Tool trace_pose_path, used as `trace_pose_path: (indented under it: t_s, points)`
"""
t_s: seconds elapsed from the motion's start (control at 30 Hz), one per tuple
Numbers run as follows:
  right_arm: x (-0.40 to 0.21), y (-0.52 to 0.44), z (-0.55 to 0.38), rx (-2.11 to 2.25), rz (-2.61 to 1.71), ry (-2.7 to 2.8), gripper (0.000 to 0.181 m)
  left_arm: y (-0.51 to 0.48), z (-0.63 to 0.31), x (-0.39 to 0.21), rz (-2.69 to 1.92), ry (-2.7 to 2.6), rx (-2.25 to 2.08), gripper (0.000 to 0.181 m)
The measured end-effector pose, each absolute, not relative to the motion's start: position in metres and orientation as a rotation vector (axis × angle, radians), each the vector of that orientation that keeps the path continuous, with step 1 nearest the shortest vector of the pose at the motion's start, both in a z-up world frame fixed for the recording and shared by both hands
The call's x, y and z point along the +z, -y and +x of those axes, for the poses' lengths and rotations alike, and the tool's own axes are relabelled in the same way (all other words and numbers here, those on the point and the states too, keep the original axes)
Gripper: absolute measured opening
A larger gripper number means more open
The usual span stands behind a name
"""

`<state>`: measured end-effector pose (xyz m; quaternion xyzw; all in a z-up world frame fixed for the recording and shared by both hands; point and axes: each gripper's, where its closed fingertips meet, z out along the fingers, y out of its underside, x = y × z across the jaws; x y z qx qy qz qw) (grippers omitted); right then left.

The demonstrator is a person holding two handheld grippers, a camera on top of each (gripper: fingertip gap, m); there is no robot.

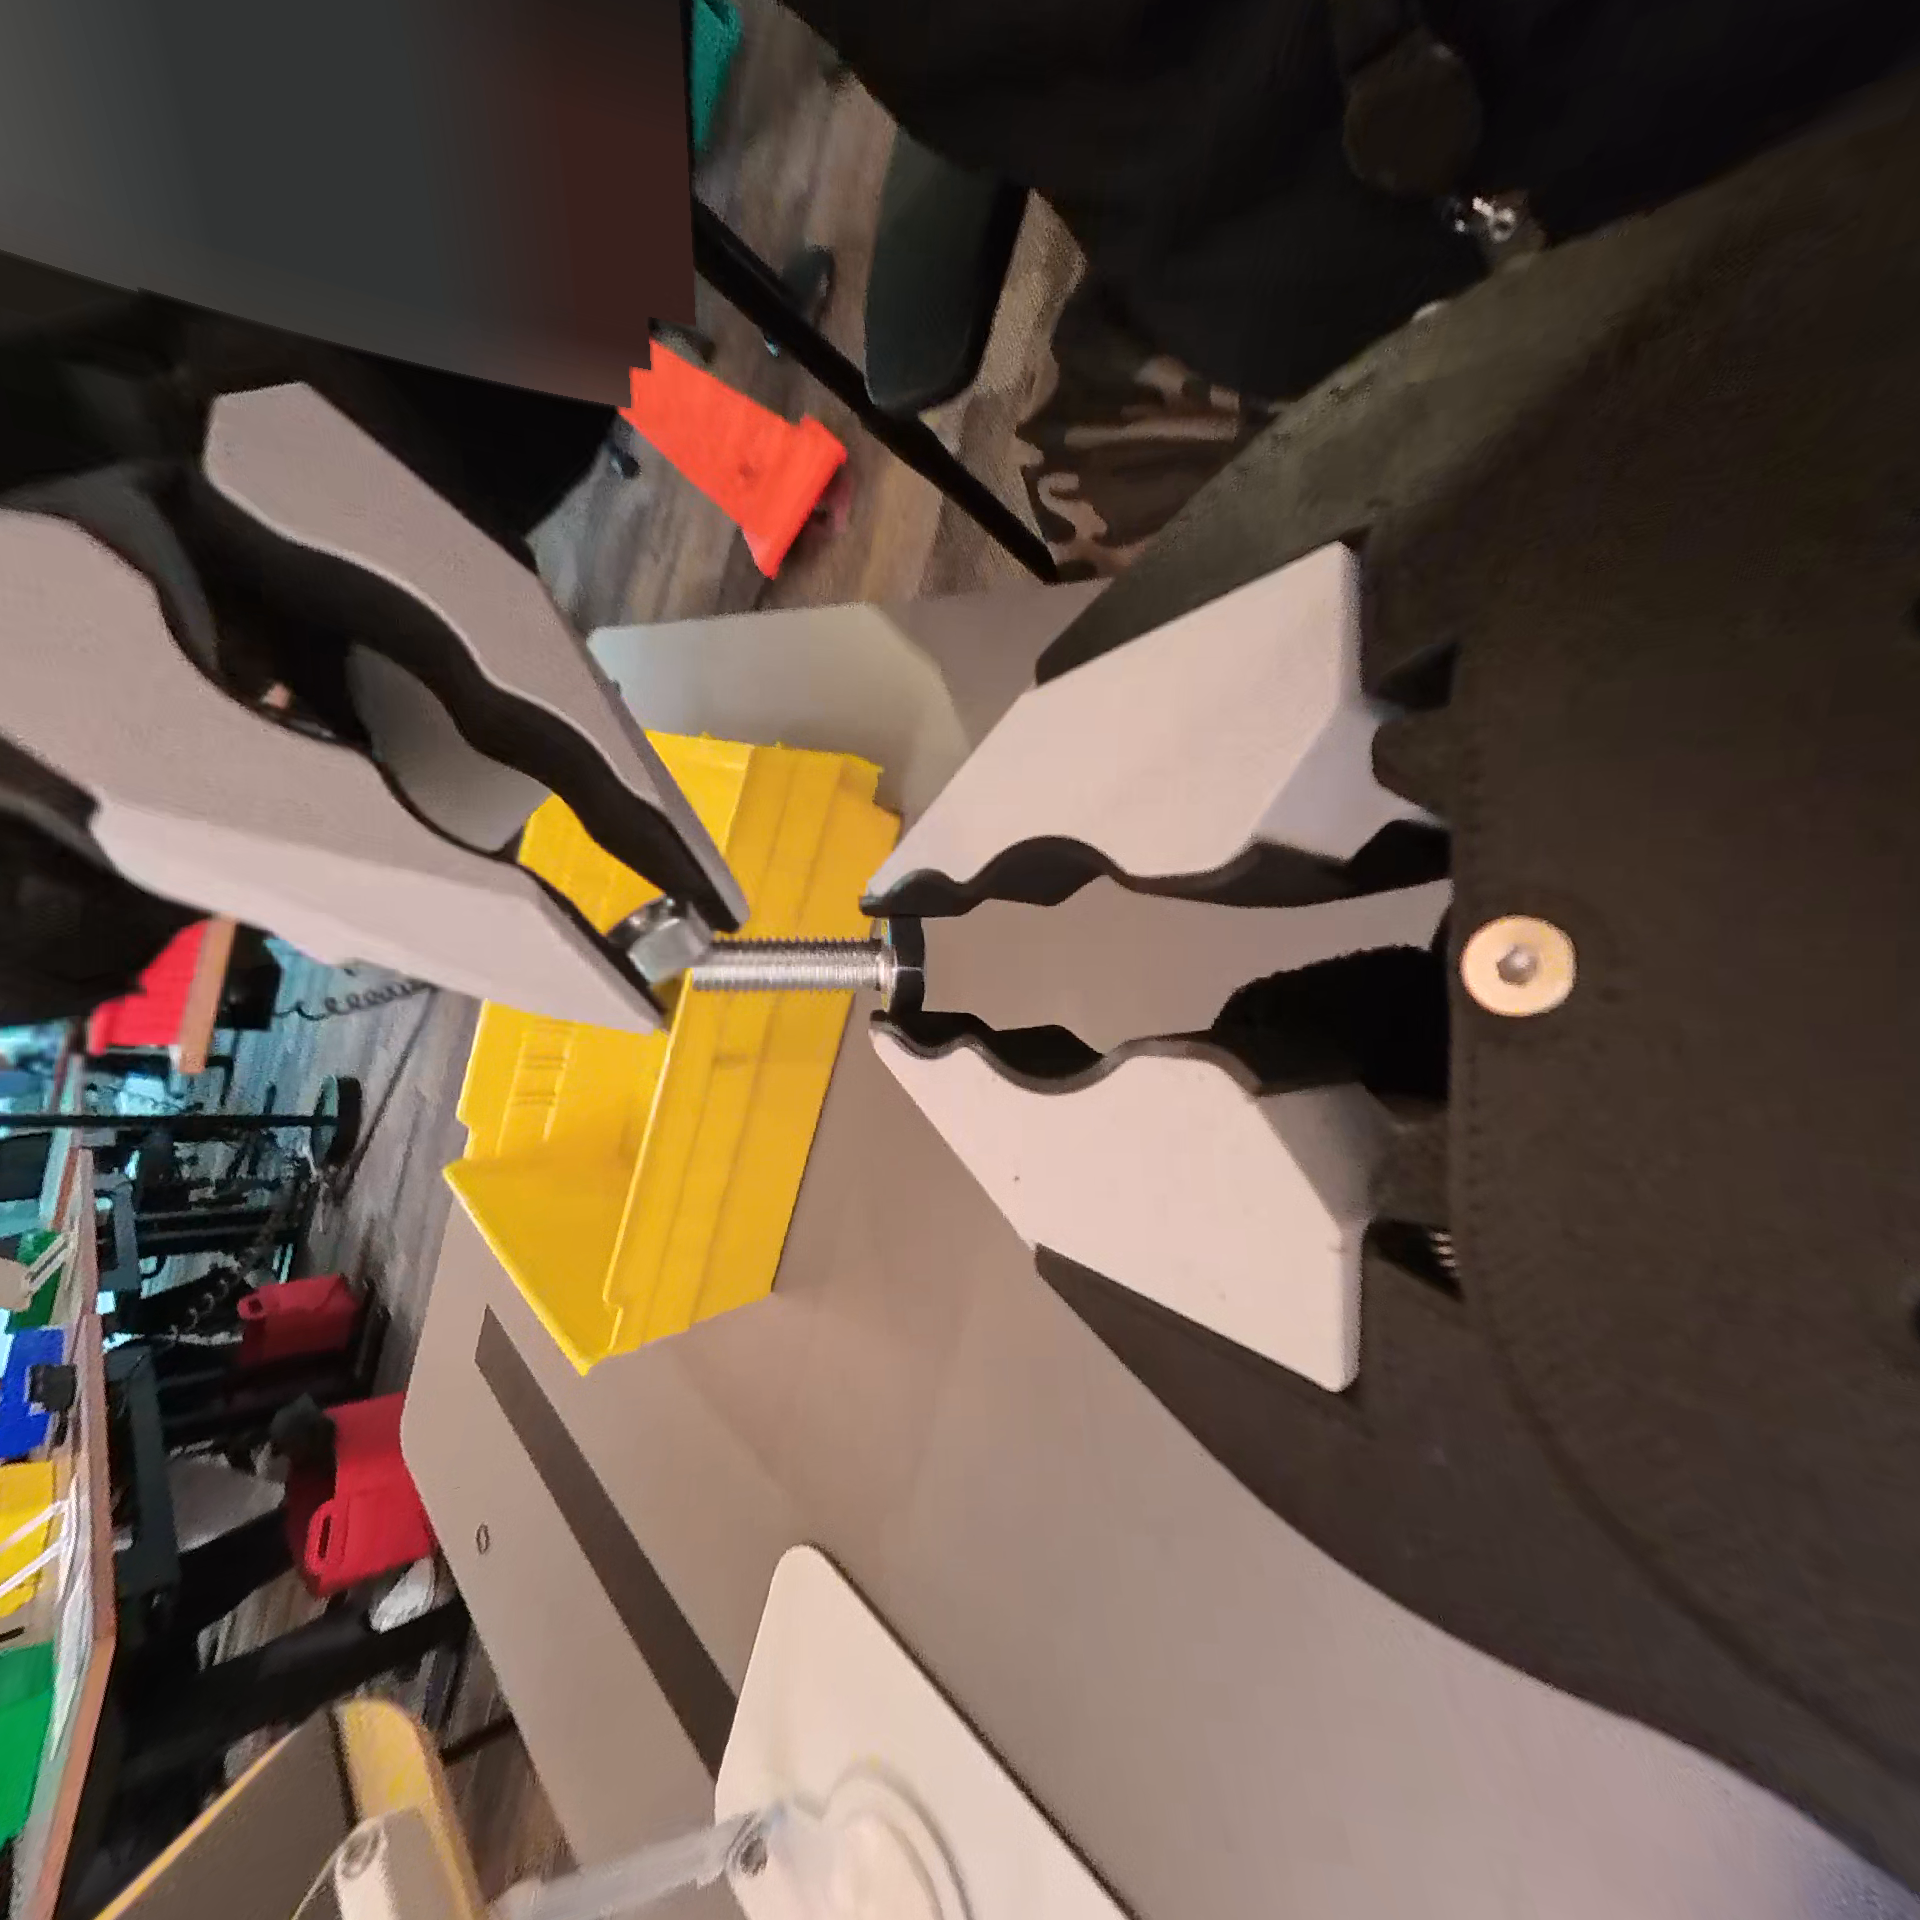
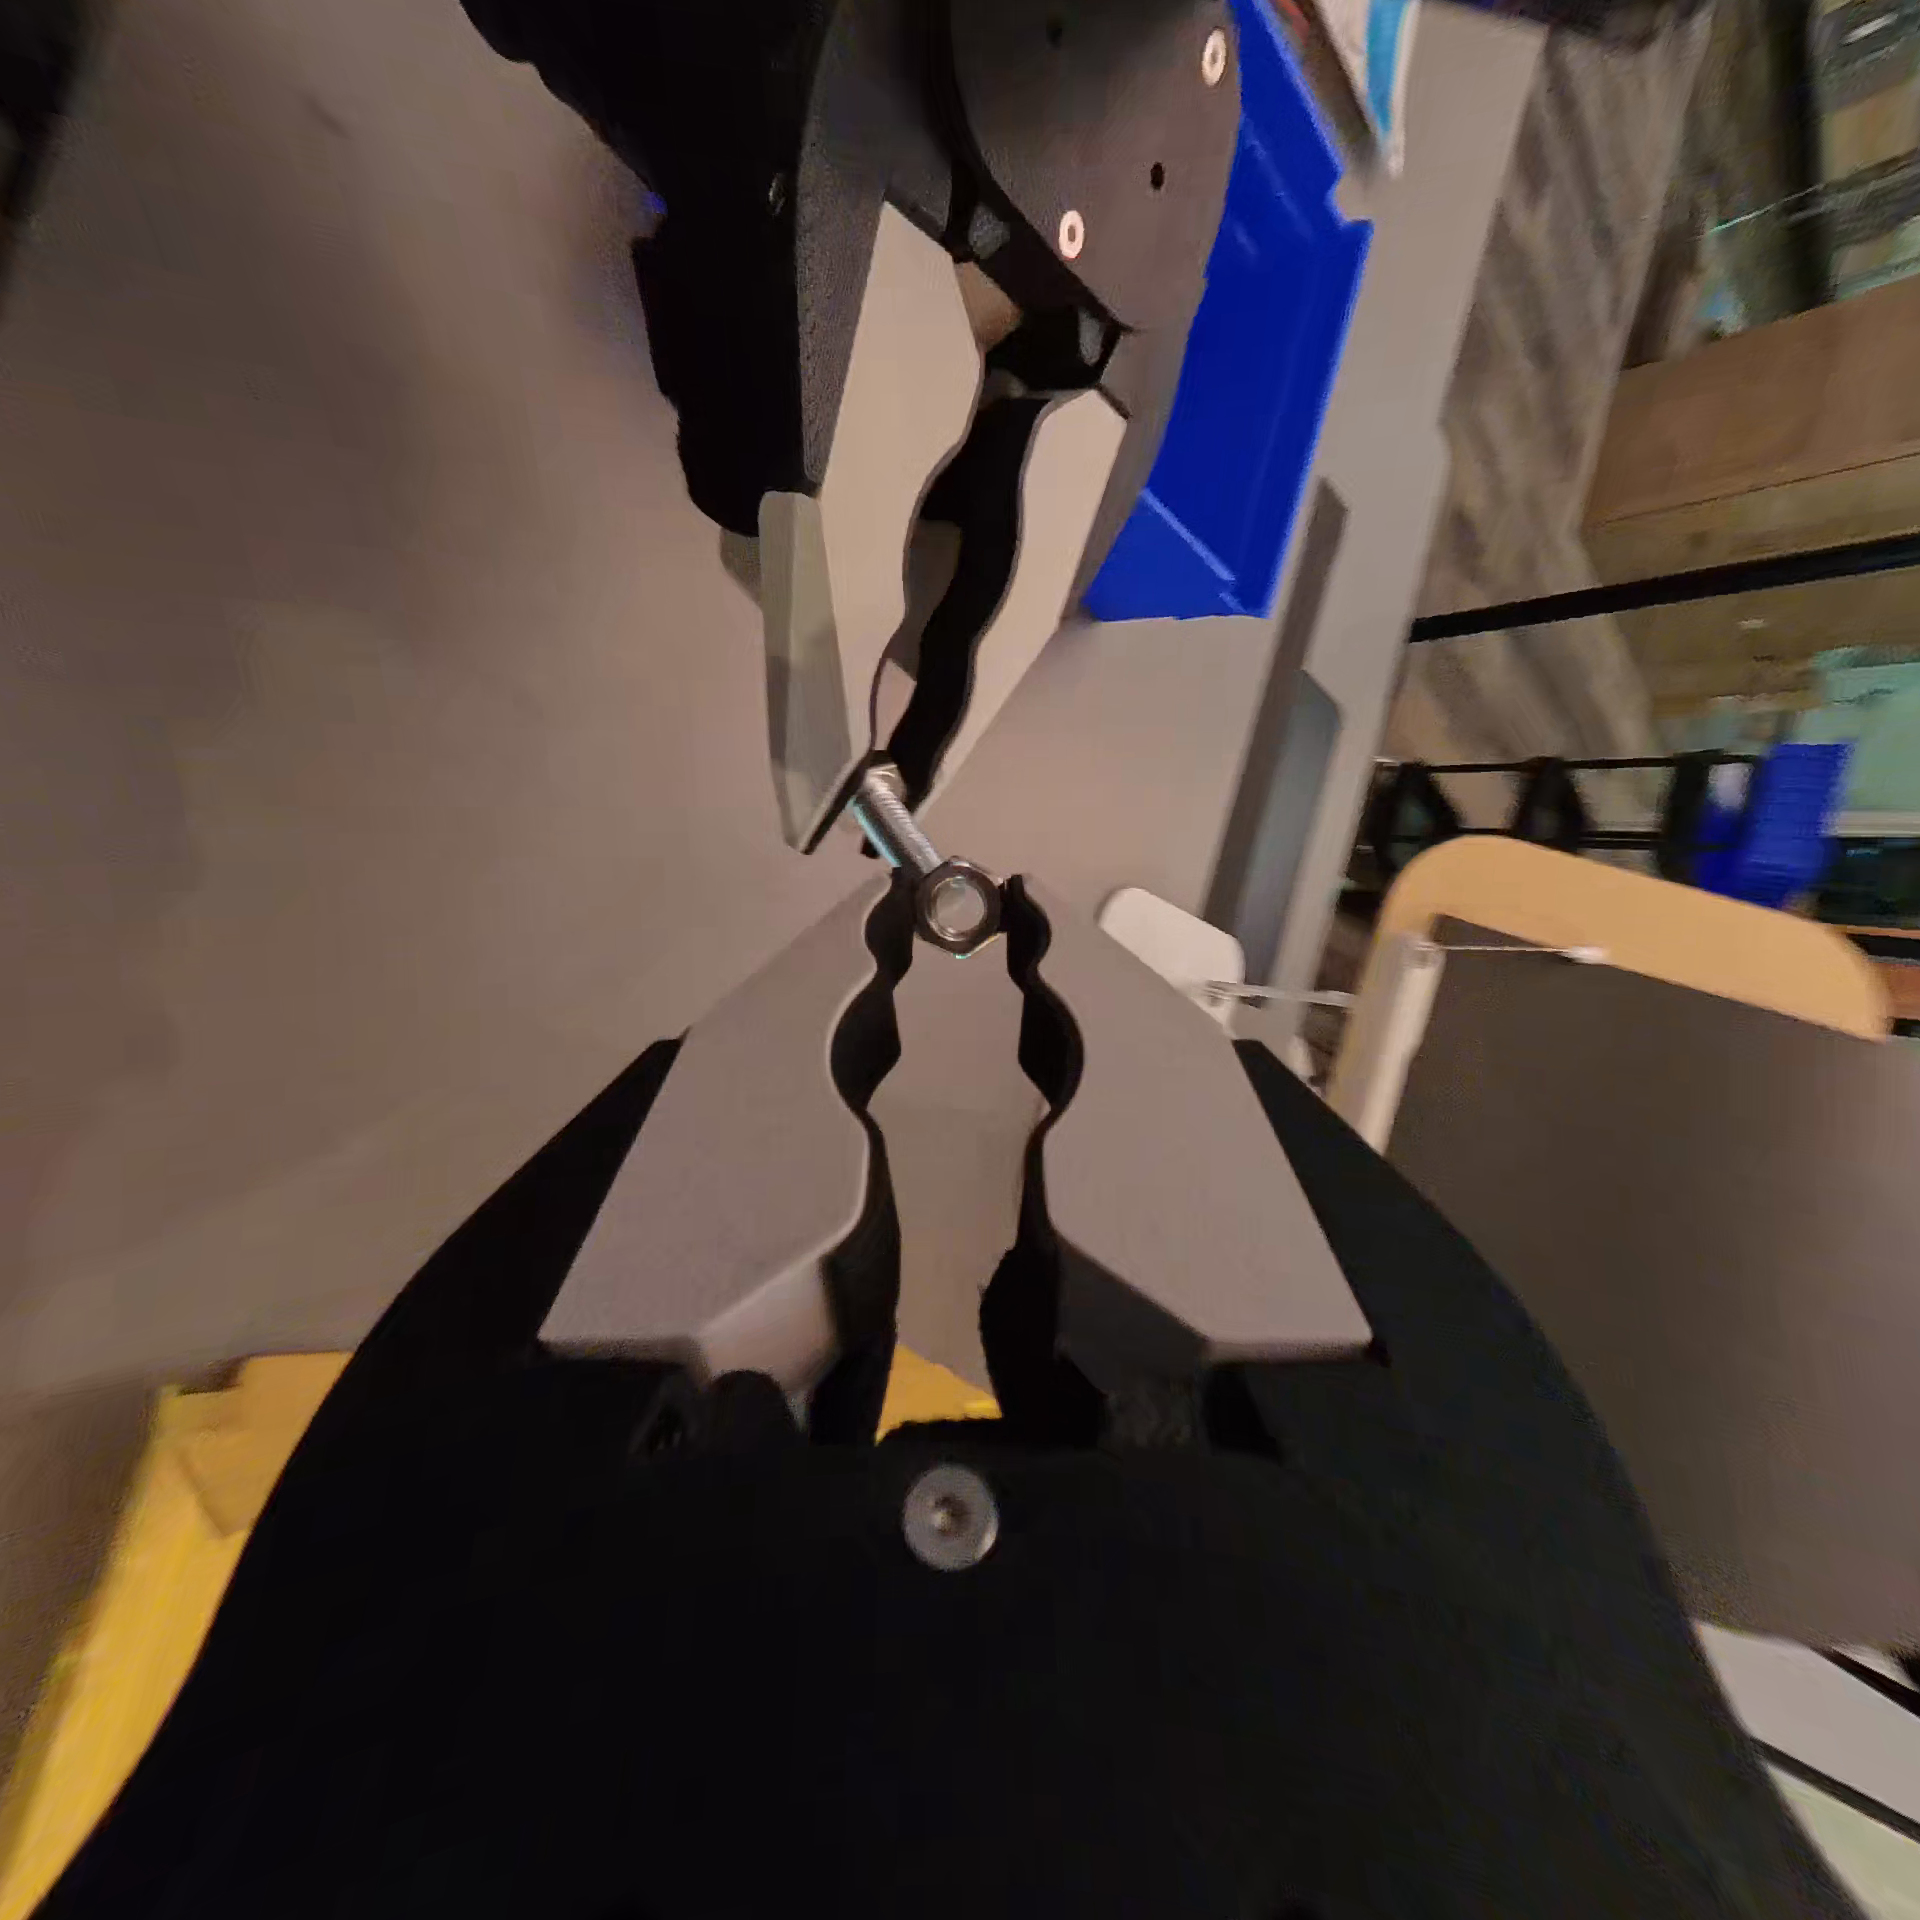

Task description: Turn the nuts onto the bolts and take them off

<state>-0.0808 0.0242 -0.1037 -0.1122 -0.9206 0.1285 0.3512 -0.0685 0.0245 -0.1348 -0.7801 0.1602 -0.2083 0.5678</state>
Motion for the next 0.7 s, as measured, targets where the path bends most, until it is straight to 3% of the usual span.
trace_pose_path:
  t_s: [0.13, 0.3, 0.5, 0.7]
  points:
    - [-0.086, -0.028, -0.081, 0.422, -0.408, 2.274, 0.016, -0.023, -0.076, -0.126, -1.771, -0.308, -0.573, 0.016]
    - [-0.096, -0.112, -0.047, 0.584, -1.024, 2.159, 0.016, -0.020, -0.081, -0.122, -1.761, -0.314, -0.537, 0.016]
    - [-0.183, -0.213, 0.041, 0.489, -1.675, 2.042, 0.016, -0.021, -0.075, -0.119, -1.748, -0.332, -0.537, 0.017]
    - [-0.269, -0.239, 0.083, 0.286, -1.911, 2.074, 0.016, -0.024, -0.066, -0.120, -1.752, -0.338, -0.550, 0.017]
